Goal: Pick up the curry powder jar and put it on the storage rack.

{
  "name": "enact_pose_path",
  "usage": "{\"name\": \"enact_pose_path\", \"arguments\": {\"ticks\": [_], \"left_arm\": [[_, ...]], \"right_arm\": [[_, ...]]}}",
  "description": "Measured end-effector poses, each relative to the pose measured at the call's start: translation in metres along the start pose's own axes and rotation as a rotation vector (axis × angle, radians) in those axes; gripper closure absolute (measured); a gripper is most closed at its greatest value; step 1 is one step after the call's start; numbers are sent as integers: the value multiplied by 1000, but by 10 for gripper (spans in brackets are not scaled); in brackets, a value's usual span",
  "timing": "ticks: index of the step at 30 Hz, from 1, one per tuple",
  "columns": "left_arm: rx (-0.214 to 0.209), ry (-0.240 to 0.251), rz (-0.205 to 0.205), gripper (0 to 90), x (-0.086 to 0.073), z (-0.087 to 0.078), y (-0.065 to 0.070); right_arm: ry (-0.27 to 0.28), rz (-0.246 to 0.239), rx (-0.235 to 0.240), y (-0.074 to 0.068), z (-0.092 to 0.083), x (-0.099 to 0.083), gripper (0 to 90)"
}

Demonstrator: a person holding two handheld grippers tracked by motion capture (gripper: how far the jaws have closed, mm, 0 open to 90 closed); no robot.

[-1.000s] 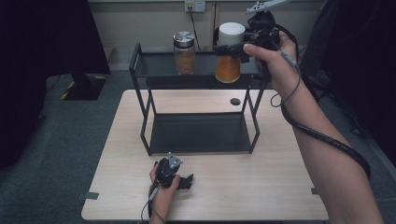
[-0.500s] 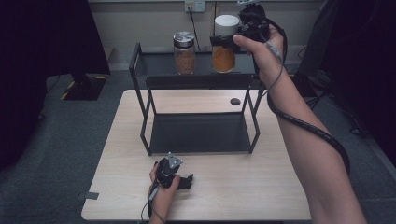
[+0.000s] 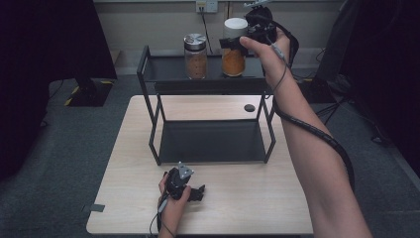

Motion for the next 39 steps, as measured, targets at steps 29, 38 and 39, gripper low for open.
{"name": "enact_pose_path", "arguments": {"ticks": [29, 38, 39], "left_arm": [[1, 0, -4, 1, 0, 0, 1], [4, 0, -3, 1, 0, 0, 1], [3, 0, -4, 1, 0, 0, 1]], "right_arm": [[8, 15, -29, -7, -1, -10, 45], [2, -1, -28, -14, -13, -22, 0], [3, 8, -24, -14, -14, -24, 0]]}}
Point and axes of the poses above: each handheld gripper's, and its own axes: z roughly forward along the jaws, x roughly out of its top, y roughly to its right, the point moved 10 cm from there along z, roughly forward along the jaws, and after that the axes turned 6 degrees about -y, right-handed, at the moved point
